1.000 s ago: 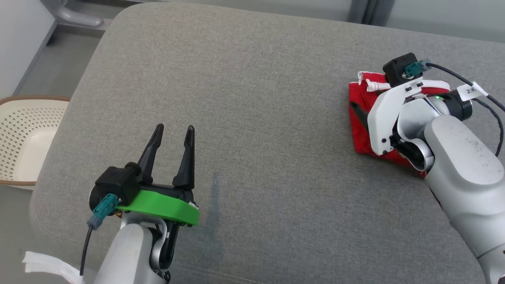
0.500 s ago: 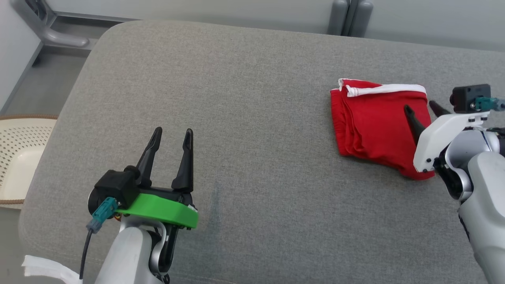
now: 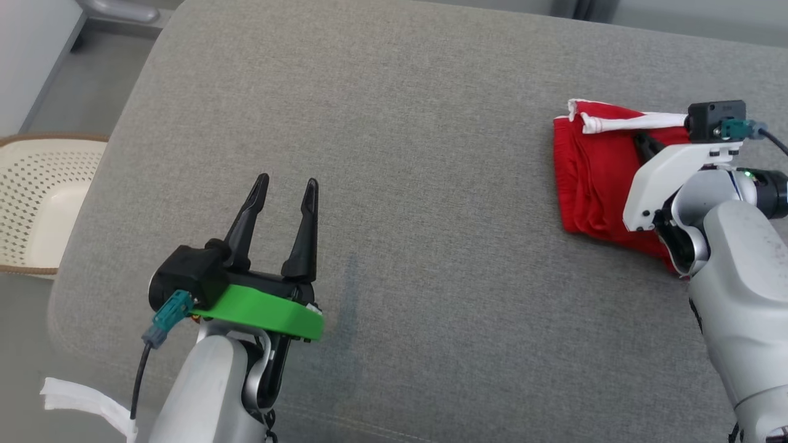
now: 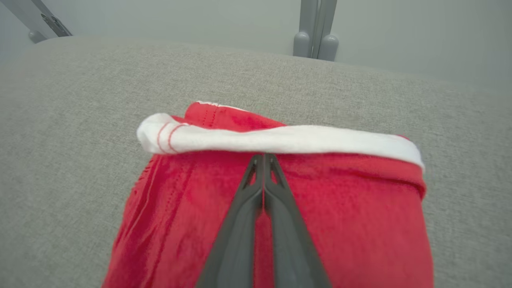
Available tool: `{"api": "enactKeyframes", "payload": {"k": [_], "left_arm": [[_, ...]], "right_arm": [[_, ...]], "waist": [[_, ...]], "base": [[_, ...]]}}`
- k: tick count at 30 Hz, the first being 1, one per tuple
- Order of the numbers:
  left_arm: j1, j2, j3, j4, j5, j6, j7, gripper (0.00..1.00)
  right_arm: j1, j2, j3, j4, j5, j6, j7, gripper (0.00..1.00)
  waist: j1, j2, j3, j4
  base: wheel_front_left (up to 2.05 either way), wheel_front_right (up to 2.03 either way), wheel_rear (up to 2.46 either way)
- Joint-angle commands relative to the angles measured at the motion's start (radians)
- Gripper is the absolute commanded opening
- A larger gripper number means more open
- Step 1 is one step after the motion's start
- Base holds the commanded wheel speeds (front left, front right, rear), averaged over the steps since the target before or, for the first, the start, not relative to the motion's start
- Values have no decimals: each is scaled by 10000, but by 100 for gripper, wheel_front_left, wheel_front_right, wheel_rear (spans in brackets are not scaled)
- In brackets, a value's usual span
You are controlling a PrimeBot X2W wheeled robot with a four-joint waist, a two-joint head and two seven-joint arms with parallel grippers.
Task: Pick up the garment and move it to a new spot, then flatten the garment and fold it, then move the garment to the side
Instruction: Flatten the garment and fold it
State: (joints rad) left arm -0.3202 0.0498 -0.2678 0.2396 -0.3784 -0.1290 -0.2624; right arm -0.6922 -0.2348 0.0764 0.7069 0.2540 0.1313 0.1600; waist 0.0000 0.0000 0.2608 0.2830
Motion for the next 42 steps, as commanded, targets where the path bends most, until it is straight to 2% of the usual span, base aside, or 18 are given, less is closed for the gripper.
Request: {"api": "enactKeyframes", "payload": {"k": [1,11,14,19,21,24,27,30,31,32,36,42], "left_arm": [[-184,19,-46,-31,-116,-20,-28,100],[-320,18,-365,-111,-436,-20,-26,100],[-284,18,-360,-98,-462,-20,-28,100],[-100,18,-124,-11,-282,-20,-26,100],[38,19,3,26,-137,-20,-28,100],[171,21,150,58,-36,-20,-26,100],[357,32,308,122,94,-20,-26,100],[633,119,561,186,222,-20,-28,100],[720,134,608,203,234,-20,-28,100],[890,165,708,226,269,-20,-28,100],[1235,258,1022,264,327,-20,-26,100],[1636,307,1453,224,428,-20,-26,100]], "right_arm": [[-273,-81,-74,241,-114,-13,44,0],[-1467,-277,-294,1733,-506,-13,-112,0],[-1629,-225,-235,2043,-566,-13,-270,0],[-1690,244,543,1936,-68,-13,-1020,0],[-1331,576,1289,1463,580,-13,-1323,0],[-943,569,2016,634,1300,-16,-1610,0],[-294,301,2557,-399,1860,-16,-1939,0],[722,-98,2518,-1596,2019,-15,-2333,2],[992,-205,2406,-1833,1910,-15,-2396,49],[1607,-256,2027,-2315,1746,-15,-2585,100],[2887,-148,1137,-3282,1113,-13,-2928,100],[4380,342,-134,-4463,146,-13,-3079,100]], "waist": [[0,0,263,340],[0,0,649,1149],[0,0,670,1228],[0,0,464,1005],[0,0,179,705],[0,0,-143,345],[0,0,-512,-66],[0,0,-966,-631],[0,0,-1049,-742],[0,0,-1253,-1022],[0,0,-1612,-1551],[0,0,-2012,-2216]], "base": [[0,0,0],[0,0,0],[0,0,0],[0,0,0],[0,0,0],[0,0,0],[0,0,0],[0,0,0],[0,0,0],[0,0,0],[0,0,0],[0,0,0]]}}
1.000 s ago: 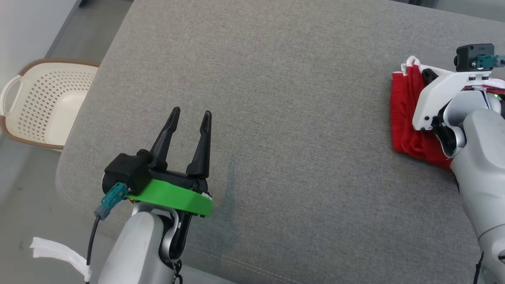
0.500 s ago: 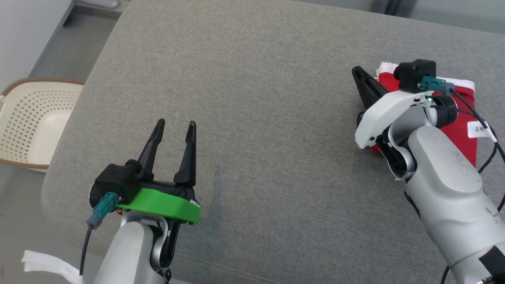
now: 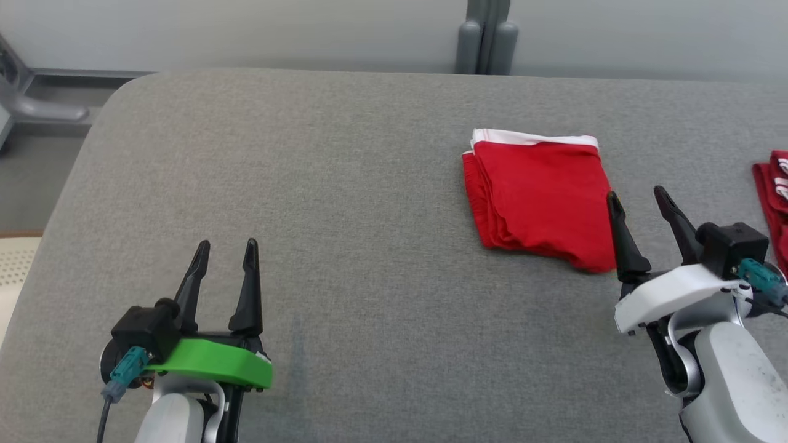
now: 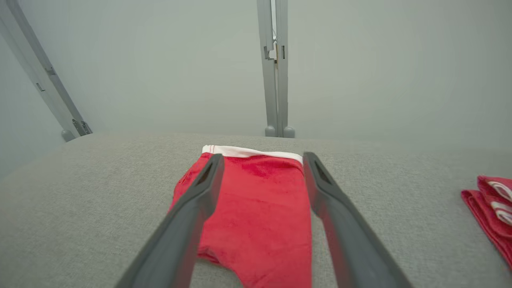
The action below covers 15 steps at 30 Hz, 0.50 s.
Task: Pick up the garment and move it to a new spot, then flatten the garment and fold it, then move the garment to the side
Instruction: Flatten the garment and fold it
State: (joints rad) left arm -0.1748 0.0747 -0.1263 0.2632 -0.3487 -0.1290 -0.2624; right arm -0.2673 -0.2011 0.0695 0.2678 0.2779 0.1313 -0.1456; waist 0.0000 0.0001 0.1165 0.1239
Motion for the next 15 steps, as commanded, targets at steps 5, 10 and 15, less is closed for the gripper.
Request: {"api": "enactKeyframes", "payload": {"k": [5,10,15], "left_arm": [[447,111,273,33,203,-20,-26,100],[692,109,518,116,237,-20,-28,100],[677,184,545,226,322,-20,-26,100]], "right_arm": [[701,351,-562,-617,-625,-13,-99,100],[1008,447,-699,-598,-989,-13,-12,100],[1239,536,-834,-421,-1119,-13,-18,100]], "waist": [[0,-1,-830,-1004],[0,-1,-1083,-1262],[0,-1,-1243,-1402]], "base": [[0,0,0],[0,0,0],[0,0,0]]}}
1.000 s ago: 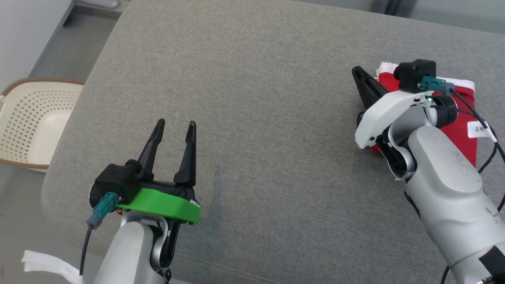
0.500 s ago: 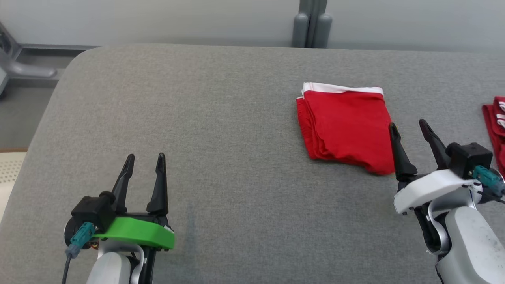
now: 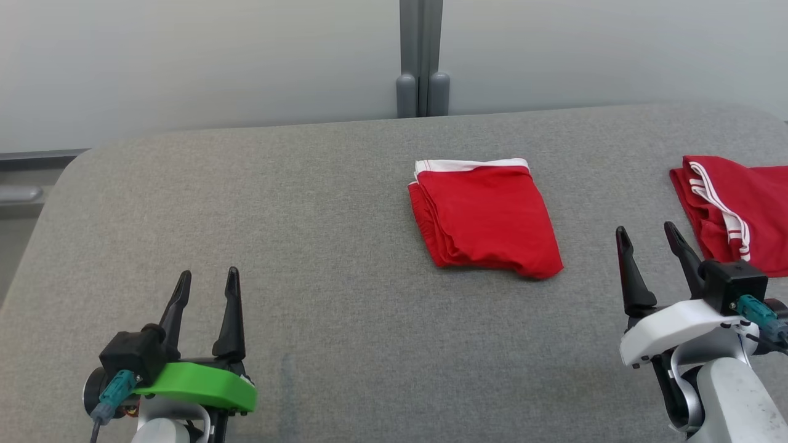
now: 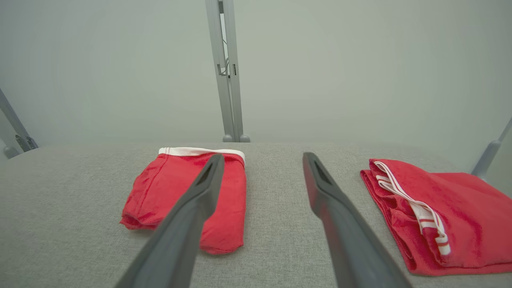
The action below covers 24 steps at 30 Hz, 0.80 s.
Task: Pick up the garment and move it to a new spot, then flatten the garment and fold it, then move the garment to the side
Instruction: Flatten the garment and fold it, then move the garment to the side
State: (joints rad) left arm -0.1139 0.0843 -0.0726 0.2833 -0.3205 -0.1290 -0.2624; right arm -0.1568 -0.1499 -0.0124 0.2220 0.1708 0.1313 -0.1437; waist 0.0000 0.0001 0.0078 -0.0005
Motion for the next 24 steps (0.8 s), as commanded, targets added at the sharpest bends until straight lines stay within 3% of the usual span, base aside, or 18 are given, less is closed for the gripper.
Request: {"api": "enactKeyframes", "payload": {"k": [1,24], "left_arm": [[35,91,14,60,53,-20,-28,100],[-13,24,78,184,-24,-21,-28,100]], "right_arm": [[161,43,-26,71,-61,-13,-53,100],[114,191,168,276,-75,-13,80,100]], "waist": [[0,-1,-179,-186],[0,-1,-85,-267]], "base": [[0,0,0],[0,0,0]]}}
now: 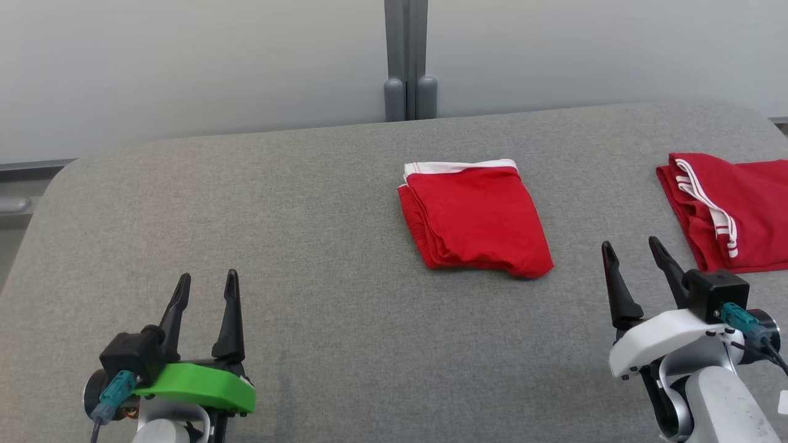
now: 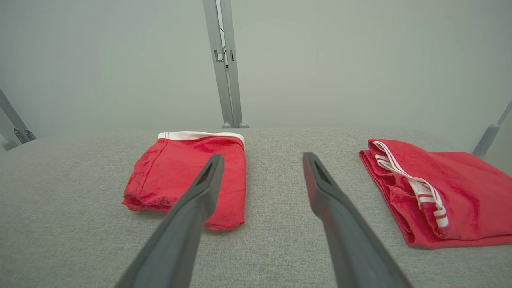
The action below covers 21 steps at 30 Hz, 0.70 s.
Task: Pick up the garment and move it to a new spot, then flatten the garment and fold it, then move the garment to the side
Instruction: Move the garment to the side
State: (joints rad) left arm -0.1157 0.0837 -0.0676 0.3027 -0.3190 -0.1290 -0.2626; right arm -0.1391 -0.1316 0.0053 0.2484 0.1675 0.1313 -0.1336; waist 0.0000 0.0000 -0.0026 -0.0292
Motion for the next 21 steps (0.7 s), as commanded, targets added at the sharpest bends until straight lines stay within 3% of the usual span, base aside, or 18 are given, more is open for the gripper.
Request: {"api": "enactKeyframes", "payload": {"k": [1,7,18,21], "left_arm": [[-7,23,19,-17,-31,-21,-26,100],[-192,-10,-62,-175,29,-21,-26,100],[-972,-103,-538,-777,-30,-21,-26,100],[-1153,-136,-679,-877,-62,-21,-26,100]], "right_arm": [[-75,9,-12,25,-38,-13,-17,100],[-773,-201,242,271,450,-12,675,100],[-3951,-680,208,2526,1774,-13,4517,100],[-4730,-816,92,3273,1937,-12,5113,100]], "waist": [[0,0,34,39],[0,0,315,170],[0,0,1839,1103],[0,0,2216,1456]], "base": [[0,0,0],[0,0,0],[0,0,0],[0,0,0]]}}
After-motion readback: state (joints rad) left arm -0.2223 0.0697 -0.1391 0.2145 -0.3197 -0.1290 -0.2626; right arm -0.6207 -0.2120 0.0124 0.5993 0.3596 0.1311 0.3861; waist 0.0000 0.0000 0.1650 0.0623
